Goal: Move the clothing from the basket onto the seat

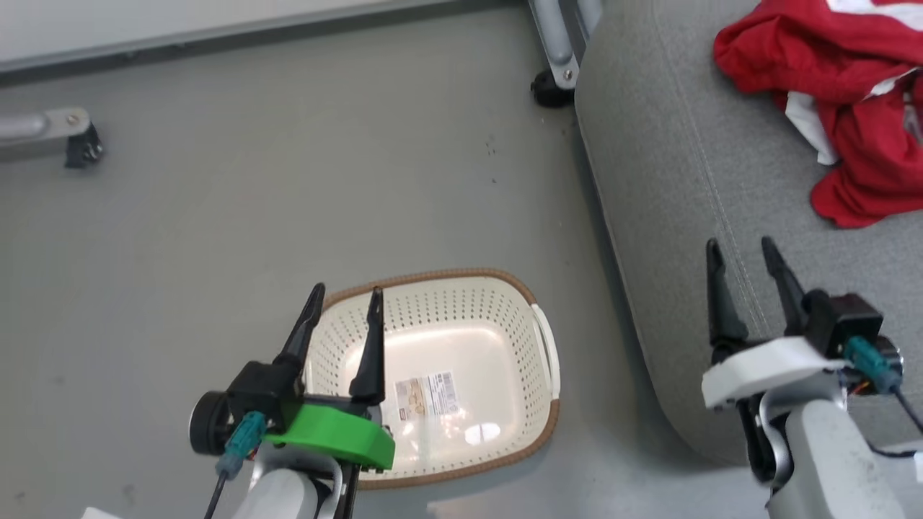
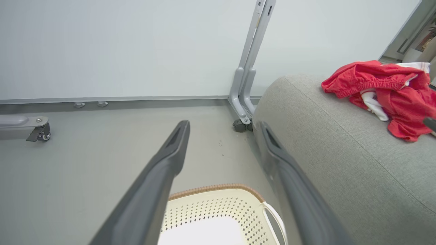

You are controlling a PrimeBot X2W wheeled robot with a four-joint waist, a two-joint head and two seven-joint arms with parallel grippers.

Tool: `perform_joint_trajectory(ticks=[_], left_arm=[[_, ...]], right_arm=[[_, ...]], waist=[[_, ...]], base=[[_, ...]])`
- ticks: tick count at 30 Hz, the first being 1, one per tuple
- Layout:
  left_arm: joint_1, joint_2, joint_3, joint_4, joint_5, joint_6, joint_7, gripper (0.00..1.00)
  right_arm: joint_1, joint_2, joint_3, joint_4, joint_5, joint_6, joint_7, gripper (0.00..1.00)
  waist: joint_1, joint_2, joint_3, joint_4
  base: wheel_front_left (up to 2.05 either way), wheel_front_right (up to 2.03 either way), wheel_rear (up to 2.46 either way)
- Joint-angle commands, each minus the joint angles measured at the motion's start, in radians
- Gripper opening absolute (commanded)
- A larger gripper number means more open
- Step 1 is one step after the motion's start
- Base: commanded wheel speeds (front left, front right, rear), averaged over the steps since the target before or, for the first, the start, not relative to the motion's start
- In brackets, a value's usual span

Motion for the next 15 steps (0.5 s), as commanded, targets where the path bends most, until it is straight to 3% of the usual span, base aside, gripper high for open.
perform_joint_trajectory(ticks=[1,10,15], left_arm=[[0.045,-0.012,0.035,-0.002,0.014,0.002,0.000,1.00],[0.215,-0.079,0.246,-0.071,0.097,-0.071,0.000,1.00],[0.297,-0.088,0.311,-0.122,0.166,-0.116,-0.001,1.00]], right_arm=[[0.050,0.001,0.017,-0.019,0.003,0.000,-0.003,1.00],[0.261,0.020,0.098,-0.165,-0.018,0.000,-0.003,1.00],[0.330,0.024,0.106,-0.237,-0.032,0.000,-0.003,1.00]], waist=[[0.0001,-0.0001,-0.193,0.098],[0.0001,-0.0001,-0.312,0.168],[0.0001,-0.0001,-0.349,0.175]], base=[[0.00,0.00,0.00],[0.00,0.00,0.00],[0.00,0.00,0.00]])
